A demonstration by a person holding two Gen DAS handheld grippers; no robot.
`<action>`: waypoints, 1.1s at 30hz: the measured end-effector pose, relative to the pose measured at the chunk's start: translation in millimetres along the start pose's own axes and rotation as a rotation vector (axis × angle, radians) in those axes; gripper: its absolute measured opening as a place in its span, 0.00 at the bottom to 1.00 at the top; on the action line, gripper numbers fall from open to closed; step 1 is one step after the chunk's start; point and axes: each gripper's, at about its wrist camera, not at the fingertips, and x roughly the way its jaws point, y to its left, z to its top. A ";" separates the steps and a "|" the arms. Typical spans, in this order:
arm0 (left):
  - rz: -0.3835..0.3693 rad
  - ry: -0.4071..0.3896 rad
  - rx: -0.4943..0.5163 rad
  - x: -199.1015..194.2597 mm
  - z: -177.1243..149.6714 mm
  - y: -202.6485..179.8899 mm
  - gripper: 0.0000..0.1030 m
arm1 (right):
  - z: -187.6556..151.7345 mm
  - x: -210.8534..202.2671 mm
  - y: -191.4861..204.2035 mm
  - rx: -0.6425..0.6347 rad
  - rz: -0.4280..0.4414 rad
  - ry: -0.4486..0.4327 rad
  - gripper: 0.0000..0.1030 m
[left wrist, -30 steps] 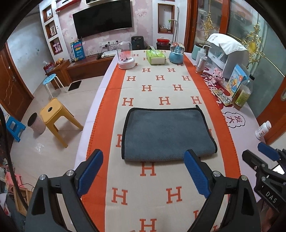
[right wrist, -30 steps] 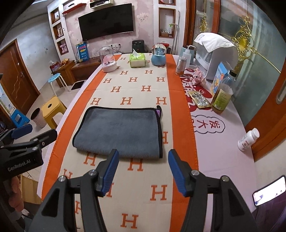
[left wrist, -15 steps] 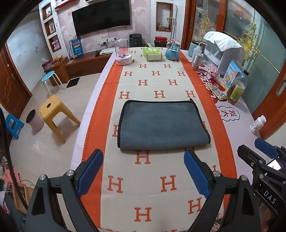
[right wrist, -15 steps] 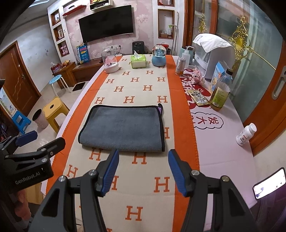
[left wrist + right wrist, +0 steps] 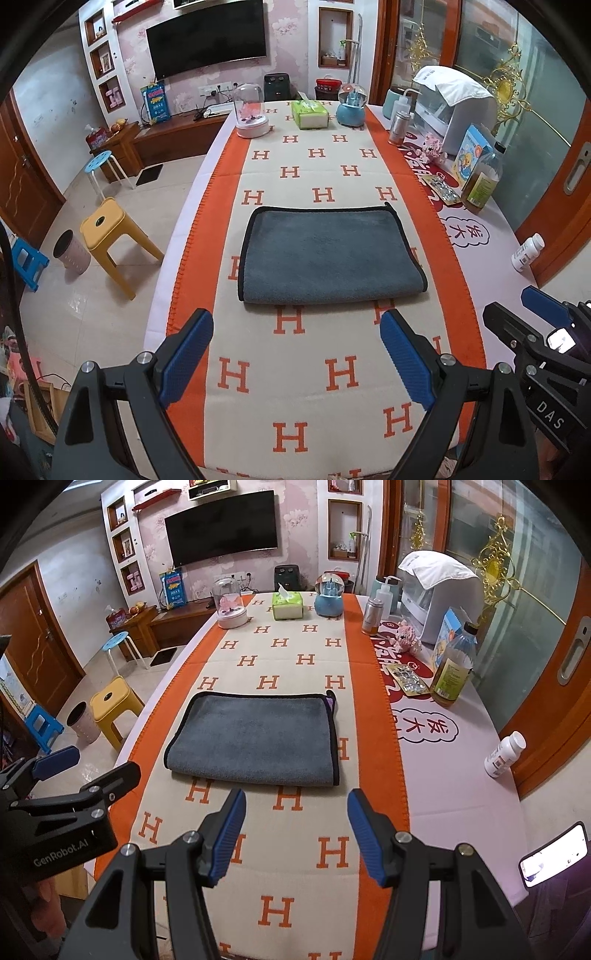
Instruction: Fold towel
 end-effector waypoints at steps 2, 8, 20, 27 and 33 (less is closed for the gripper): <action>-0.001 0.001 -0.002 -0.6 -1.4 -0.5 0.88 | -1.0 -1.0 -0.4 -0.001 -0.001 -0.001 0.56; -0.005 0.000 0.006 -2.3 -5.6 -3.9 0.89 | -6.8 -4.1 -3.9 0.007 -0.002 0.005 0.56; -0.003 0.006 0.007 -5.8 -12.9 -6.0 0.89 | -11.4 -4.4 0.9 0.000 0.000 0.020 0.56; -0.005 0.007 0.007 -6.6 -15.5 -6.4 0.89 | -11.8 -4.5 3.0 -0.005 -0.002 0.019 0.56; -0.006 0.007 0.010 -5.9 -17.3 -5.6 0.89 | -12.0 -4.5 3.4 -0.005 -0.003 0.018 0.56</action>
